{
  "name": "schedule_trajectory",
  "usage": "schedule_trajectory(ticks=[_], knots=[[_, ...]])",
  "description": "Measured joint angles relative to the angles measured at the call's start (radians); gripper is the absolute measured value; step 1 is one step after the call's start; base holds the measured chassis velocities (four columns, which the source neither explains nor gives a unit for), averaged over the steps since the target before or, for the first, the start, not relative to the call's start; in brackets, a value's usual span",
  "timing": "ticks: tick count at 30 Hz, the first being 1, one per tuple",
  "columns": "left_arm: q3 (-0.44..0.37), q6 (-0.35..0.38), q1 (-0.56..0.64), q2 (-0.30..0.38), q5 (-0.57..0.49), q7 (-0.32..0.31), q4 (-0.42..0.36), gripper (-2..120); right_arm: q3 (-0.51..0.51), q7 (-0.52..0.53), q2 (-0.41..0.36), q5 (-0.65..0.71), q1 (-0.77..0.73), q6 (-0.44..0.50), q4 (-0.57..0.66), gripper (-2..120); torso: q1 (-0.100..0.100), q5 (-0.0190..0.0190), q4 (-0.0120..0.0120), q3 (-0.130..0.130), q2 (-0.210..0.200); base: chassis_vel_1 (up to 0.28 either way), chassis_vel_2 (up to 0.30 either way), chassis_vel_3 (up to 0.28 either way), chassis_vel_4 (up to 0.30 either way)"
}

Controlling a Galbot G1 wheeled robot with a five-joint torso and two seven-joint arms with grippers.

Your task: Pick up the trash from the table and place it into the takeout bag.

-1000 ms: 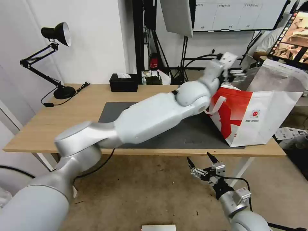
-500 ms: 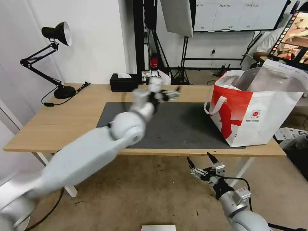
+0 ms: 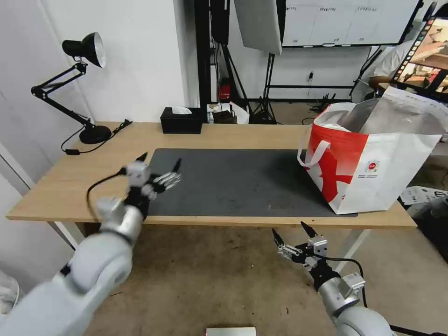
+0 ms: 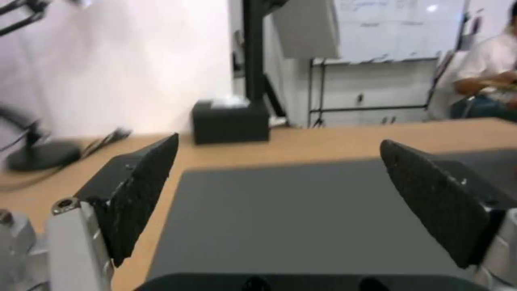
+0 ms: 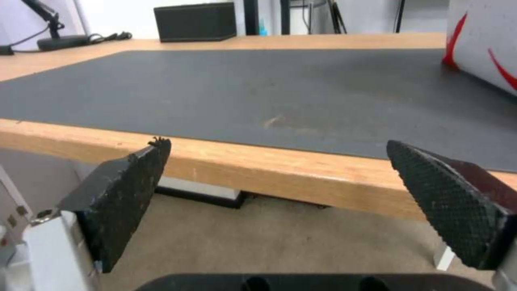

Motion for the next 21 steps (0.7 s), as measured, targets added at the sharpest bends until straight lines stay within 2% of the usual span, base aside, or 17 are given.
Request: schedule_trajectory(ticks=[2,3,4,6,7,10,12,14,21], knots=[[-0.052,-0.045,0.116,-0.06,0.069,0.032,-0.018,100,0.0,0.0,0.0,0.0,0.0,0.0,0.0,100,0.0,0.0006,0.0,0.0,0.0,0.0,0.0,0.0,0.0],[-0.052,-0.045,0.116,-0.06,0.069,0.032,-0.018,100,0.0,0.0,0.0,0.0,0.0,0.0,0.0,100,0.0,0.0006,0.0,0.0,0.0,0.0,0.0,0.0,0.0],[-0.072,-0.073,0.175,-0.101,0.108,0.053,-0.022,100,0.0,0.0,0.0,0.0,0.0,0.0,0.0,100,0.0,0.0001,0.0002,0.0,0.0,0.0,0.0,0.0,0.0],[-0.082,-0.11,0.231,-0.146,0.154,0.068,-0.023,100,0.0,0.0,0.0,0.0,0.0,0.0,0.0,100,0.0,0.0005,0.0,0.0,0.0,0.0,0.0,0.0,0.0],[-0.082,-0.11,0.231,-0.146,0.154,0.068,-0.023,100,0.0,0.0,0.0,0.0,0.0,0.0,0.0,100,0.0,0.0005,0.0,0.0,0.0,0.0,0.0,0.0,0.0],[-0.073,-0.166,0.33,-0.221,0.25,0.097,-0.023,100,0.0,0.0,0.0,0.0,0.0,0.0,0.0,100,0.0,0.0004,0.0,0.0,0.0,0.0,0.0,0.0,0.0],[-0.072,-0.167,0.332,-0.223,0.253,0.098,-0.023,100,0.0,0.0,0.0,0.0,0.0,0.0,0.0,100,0.0,0.0005,0.0,0.0,0.0,0.0,0.0,0.0,0.0],[-0.06,-0.206,0.368,-0.26,0.298,0.125,-0.002,100,0.0,0.0,0.0,0.0,0.0,0.0,0.0,100,0.0,0.0004,0.0,0.0,0.0,0.0,0.0,0.0,0.0],[-0.051,-0.21,0.347,-0.267,0.274,0.15,0.039,100,0.0,0.0,0.0,0.0,0.0,0.0,0.0,100,0.0,0.0004,-0.0002,0.0,0.0,0.0,0.0,0.0,0.0]])
